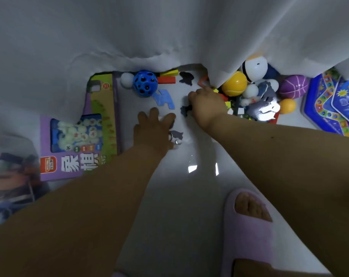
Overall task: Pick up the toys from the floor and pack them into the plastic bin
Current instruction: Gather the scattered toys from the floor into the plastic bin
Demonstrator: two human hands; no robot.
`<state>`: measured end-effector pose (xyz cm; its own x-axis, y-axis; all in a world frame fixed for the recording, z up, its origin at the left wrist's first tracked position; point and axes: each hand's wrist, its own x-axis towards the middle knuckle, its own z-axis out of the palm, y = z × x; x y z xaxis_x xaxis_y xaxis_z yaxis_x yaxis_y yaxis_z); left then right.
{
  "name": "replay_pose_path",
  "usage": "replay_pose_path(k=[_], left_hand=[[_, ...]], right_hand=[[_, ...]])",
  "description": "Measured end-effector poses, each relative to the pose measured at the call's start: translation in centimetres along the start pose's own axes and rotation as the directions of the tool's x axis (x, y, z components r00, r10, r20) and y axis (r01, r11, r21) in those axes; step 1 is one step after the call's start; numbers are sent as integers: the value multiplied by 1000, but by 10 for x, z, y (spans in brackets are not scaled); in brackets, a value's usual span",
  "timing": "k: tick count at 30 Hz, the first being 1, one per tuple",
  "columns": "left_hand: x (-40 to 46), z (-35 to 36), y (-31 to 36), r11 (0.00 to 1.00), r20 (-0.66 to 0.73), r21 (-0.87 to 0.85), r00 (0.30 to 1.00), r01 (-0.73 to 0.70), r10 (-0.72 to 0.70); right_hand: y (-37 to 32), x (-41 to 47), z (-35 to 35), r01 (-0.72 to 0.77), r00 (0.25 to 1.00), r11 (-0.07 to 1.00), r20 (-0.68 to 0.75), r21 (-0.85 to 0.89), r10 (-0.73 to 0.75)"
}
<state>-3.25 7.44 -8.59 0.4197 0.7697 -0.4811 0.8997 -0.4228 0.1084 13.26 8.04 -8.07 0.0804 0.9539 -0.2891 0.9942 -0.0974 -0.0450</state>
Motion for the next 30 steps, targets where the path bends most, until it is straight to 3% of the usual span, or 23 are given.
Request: replay_pose_path(k=[3,8,13,17,21,25,27,30], left_hand=[[1,4,-1,998,-16,-53,1000,-23,22],[3,5,0,996,-6,-67,998,66,-66],[0,8,-2,979,46,-172,994,106,-99],[-5,13,-2,970,41,-234,997,67,-59],[-7,13,-3,967,5,-252,999,40,-40],[-7,12,-11,857,-84,-514,991,44,-101],[-11,9,-16,828,-162,-560,974,40,-156],[-21,5,-26,744,-222,-664,930,76,-293]], right_hand=[[-8,-3,1,-22,998,1000,51,-4,22],[-19,-8,6,-24,996,1000,90,1,24],[-20,-10,6,-58,991,987,125,153,39],[-8,-16,6,-201,979,819,90,537,181],[-4,-39,17,-267,945,642,67,719,319],[2,-53,23,-335,849,405,86,851,521],[3,-55,20,-311,860,409,71,858,505],[-9,-58,11,-290,912,509,72,810,405]])
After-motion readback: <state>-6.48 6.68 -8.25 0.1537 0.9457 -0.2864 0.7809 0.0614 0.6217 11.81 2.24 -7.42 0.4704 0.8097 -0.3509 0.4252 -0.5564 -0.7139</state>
